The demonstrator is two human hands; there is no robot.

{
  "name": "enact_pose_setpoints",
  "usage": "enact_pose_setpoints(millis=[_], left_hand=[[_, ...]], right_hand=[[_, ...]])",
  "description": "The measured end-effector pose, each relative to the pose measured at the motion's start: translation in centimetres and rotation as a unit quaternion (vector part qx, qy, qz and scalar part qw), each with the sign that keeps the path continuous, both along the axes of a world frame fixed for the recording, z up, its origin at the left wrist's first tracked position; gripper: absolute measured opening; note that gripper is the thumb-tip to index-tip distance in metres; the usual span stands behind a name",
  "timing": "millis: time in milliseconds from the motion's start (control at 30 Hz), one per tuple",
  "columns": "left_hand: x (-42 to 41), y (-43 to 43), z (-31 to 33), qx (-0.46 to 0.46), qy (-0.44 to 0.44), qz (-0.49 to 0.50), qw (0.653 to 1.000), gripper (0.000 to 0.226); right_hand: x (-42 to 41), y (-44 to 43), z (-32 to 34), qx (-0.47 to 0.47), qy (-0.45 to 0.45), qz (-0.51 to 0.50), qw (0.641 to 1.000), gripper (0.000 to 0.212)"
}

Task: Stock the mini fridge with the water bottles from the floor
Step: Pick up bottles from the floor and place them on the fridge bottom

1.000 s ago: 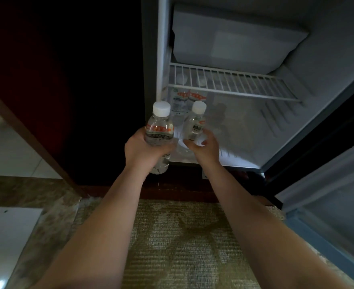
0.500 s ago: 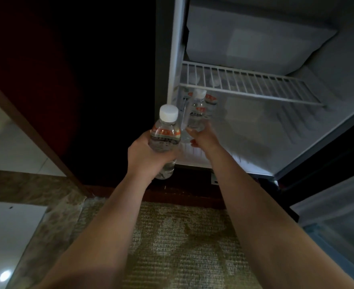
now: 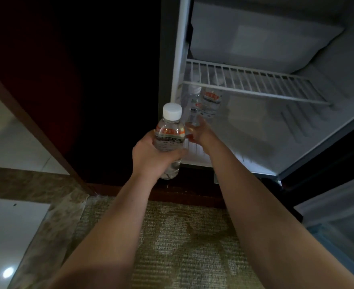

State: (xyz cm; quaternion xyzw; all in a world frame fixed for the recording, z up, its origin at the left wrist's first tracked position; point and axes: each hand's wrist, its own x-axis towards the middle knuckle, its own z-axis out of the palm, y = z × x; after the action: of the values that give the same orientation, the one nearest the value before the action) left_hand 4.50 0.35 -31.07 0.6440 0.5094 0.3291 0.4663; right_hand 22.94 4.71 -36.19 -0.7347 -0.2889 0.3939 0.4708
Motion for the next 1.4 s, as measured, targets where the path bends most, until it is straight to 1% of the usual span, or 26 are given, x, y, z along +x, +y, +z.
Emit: enact_pose_setpoints(millis=[67,200,233,367,433,567,633,667,733,800,833,867,933,1000,1067,1133,1200,1267,1333,1400], left_hand=[[0.0,0.0,-0.1,0.003,0.003,-0.003,1.000,0.060],[0.0,0.1,-0.1,0.003,0.004,-0.005,1.000,0.059],[0.0,0.1,-0.1,0.001,0.006,-0.004,1.000,0.060],[0.2,0.3,0.5,-0.008,0.000,-0.005,1.000,0.061],[0.3,0.4,1.1,-0.010,-0.001,-0.005,1.000,0.060],[0.7,0.0,1.9,-0.011,-0.009,-0.006,1.000,0.059],[0.8,-0.4,2.0,-0.015,-0.007,-0.009,1.000,0.056],[0.8,-0.6,2.0,-0.020,-0.010,-0.006,1.000,0.054],[0.9,-0.8,2.0,-0.036,-0.019,0.004,0.999,0.050],[1.5,-1.1,2.2,-0.037,-0.028,0.017,0.999,0.052],[1.9,-1.2,2.4,-0.038,-0.034,0.024,0.998,0.055],[2.3,-1.3,2.6,-0.037,-0.041,0.029,0.998,0.057],[3.2,-1.6,3.0,-0.035,-0.042,0.028,0.998,0.060],[4.0,-2.0,3.1,-0.027,-0.022,0.008,0.999,0.065],[4.5,-2.5,3.1,-0.021,0.001,-0.010,1.000,0.063],[4.9,-2.9,3.0,-0.033,0.007,-0.014,0.999,0.059],[4.7,-3.0,3.1,-0.053,0.003,-0.024,0.998,0.056],[4.3,-2.7,3.2,-0.079,-0.003,-0.047,0.996,0.050],[3.7,-2.0,3.3,-0.082,0.015,-0.077,0.994,0.045],[3.2,-1.2,3.4,-0.063,0.027,-0.074,0.995,0.056]], right_hand=[[0.0,0.0,0.0,-0.006,-0.006,0.016,1.000,0.061],[0.4,-0.9,0.3,-0.029,-0.012,0.047,0.998,0.073],[0.6,-1.4,0.3,-0.031,-0.009,0.050,0.998,0.073],[1.1,-3.9,1.8,-0.049,0.006,-0.009,0.999,0.069],[1.2,-5.8,3.1,-0.043,0.005,-0.014,0.999,0.063],[0.4,-9.9,5.7,0.013,0.050,0.001,0.999,0.040],[-0.5,-11.4,6.7,0.043,0.061,0.025,0.997,0.032],[-1.0,-12.0,7.0,0.050,0.063,0.049,0.996,0.032],[-2.0,-13.1,6.7,0.042,0.052,0.114,0.991,0.043],[-3.0,-14.1,5.4,0.023,0.028,0.177,0.984,0.058],[-3.5,-14.5,4.6,0.023,0.017,0.192,0.981,0.064],[-4.0,-14.7,3.9,0.029,0.004,0.191,0.981,0.067],[-4.6,-14.7,3.0,0.052,-0.030,0.163,0.985,0.065],[-4.9,-14.4,3.4,0.064,-0.079,0.137,0.985,0.060],[-5.0,-14.1,3.9,0.080,-0.107,0.120,0.984,0.061],[-4.8,-13.9,4.1,0.090,-0.104,0.114,0.984,0.063],[-4.5,-13.9,3.9,0.080,-0.090,0.117,0.986,0.062],[-4.2,-13.7,3.3,0.073,-0.061,0.102,0.990,0.059],[-3.9,-13.4,2.6,0.080,-0.027,0.077,0.993,0.056],[-3.5,-12.7,1.9,0.086,-0.011,0.052,0.995,0.056]])
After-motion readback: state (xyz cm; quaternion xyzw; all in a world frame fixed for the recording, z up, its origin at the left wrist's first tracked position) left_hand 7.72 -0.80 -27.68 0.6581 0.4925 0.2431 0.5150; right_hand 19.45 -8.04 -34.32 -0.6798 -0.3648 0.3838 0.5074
